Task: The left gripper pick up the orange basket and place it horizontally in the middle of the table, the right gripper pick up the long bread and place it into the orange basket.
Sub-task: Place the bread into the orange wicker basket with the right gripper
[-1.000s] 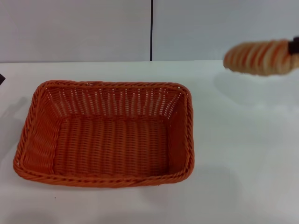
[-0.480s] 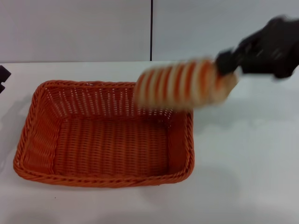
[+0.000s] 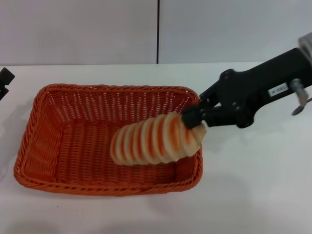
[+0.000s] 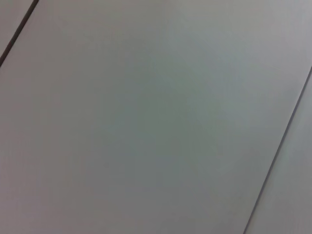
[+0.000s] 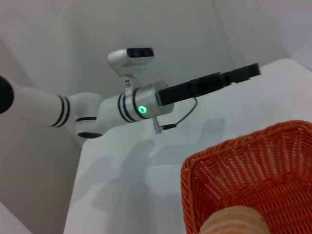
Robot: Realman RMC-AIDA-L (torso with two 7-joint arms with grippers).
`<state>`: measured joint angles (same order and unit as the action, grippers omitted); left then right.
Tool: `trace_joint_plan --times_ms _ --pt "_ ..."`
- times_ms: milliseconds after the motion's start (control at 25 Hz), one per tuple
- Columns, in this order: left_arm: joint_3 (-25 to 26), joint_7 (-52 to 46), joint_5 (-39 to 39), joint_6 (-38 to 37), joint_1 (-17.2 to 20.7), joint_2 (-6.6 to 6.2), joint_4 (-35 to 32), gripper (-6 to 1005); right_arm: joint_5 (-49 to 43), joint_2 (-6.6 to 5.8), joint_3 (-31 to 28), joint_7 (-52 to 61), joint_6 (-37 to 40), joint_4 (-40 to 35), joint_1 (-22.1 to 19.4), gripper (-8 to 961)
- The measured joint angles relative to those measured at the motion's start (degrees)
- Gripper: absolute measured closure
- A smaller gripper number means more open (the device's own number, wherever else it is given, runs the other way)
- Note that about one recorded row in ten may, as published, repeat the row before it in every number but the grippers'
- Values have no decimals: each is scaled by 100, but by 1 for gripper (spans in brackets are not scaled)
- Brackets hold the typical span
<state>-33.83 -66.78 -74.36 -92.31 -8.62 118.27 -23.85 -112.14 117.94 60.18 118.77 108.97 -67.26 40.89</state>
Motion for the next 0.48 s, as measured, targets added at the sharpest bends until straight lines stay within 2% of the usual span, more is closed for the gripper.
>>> trace_joint_plan --times_ms 240,480 --pt "7 6 0 12 -9 -3 56 229 -1 32 6 -1128 -261 869 182 885" --pt "8 7 0 9 8 -8 78 229 -18 50 28 -1507 -814 1215 139 898"
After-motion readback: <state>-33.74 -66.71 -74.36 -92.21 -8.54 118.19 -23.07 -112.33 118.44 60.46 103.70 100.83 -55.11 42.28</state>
